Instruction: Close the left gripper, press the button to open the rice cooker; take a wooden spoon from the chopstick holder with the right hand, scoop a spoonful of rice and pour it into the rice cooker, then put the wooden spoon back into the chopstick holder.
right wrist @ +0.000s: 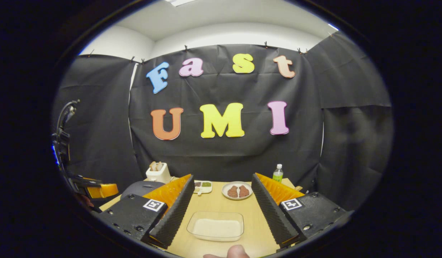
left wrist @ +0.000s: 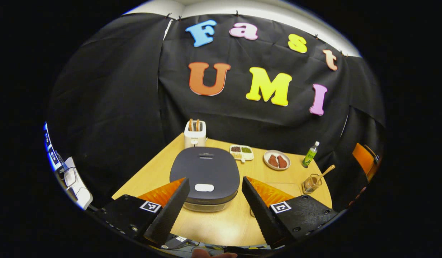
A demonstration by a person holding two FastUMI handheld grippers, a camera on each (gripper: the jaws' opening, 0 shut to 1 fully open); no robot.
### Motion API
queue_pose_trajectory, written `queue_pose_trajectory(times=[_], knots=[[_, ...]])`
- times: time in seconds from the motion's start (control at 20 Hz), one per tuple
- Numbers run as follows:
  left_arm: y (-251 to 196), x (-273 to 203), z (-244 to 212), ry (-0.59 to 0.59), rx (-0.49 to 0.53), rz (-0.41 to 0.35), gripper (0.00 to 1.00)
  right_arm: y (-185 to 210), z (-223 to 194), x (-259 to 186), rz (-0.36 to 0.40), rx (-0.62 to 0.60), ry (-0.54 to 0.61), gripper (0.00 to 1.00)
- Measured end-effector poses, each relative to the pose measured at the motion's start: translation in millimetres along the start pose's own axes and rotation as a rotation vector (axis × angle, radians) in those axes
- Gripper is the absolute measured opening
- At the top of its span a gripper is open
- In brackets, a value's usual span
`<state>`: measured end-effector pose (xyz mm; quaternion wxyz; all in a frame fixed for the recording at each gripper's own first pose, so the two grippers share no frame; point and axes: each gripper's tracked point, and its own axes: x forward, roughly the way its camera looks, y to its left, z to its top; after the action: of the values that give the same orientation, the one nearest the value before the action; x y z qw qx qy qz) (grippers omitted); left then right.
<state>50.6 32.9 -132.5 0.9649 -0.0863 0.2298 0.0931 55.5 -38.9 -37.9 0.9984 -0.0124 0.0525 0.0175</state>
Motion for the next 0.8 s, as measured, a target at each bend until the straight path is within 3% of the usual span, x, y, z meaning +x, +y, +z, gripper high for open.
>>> queue_pose_trajectory(times=[0.25, 0.3, 0.4, 0.55, 0.65, 0.75, 0.8], knots=[[12.4, 33.1, -27.2, 0.176, -0.014, -0.005, 0.95, -17.7, -21.9, 14.5, -0.014, 0.021, 0.061, 1.00], [12.3, 40.5, -26.6, 0.194, -0.022, -0.012, 0.89, -22.5, -25.2, 16.9, -0.019, 0.022, 0.070, 1.00], [10.7, 54.9, -29.2, 0.240, -0.019, -0.035, 0.63, -31.6, -30.6, 21.3, -0.031, 0.029, 0.083, 0.99], [11.2, 73.7, -46.5, 0.357, -0.029, -0.059, 0.64, -44.1, -37.6, 24.5, -0.049, 0.044, 0.099, 1.00], [12.6, 81.2, -49.0, 0.402, -0.057, -0.067, 0.23, -54.7, -39.7, 26.4, -0.069, 0.045, 0.101, 0.99], [18.4, 88.5, -56.8, 0.434, -0.026, -0.062, 0.24, -66.2, -43.7, 27.2, -0.092, 0.056, 0.106, 0.99], [18.0, 90.2, -62.6, 0.445, -0.030, -0.054, 0.10, -71.1, -47.1, 27.6, -0.101, 0.065, 0.114, 0.99]])
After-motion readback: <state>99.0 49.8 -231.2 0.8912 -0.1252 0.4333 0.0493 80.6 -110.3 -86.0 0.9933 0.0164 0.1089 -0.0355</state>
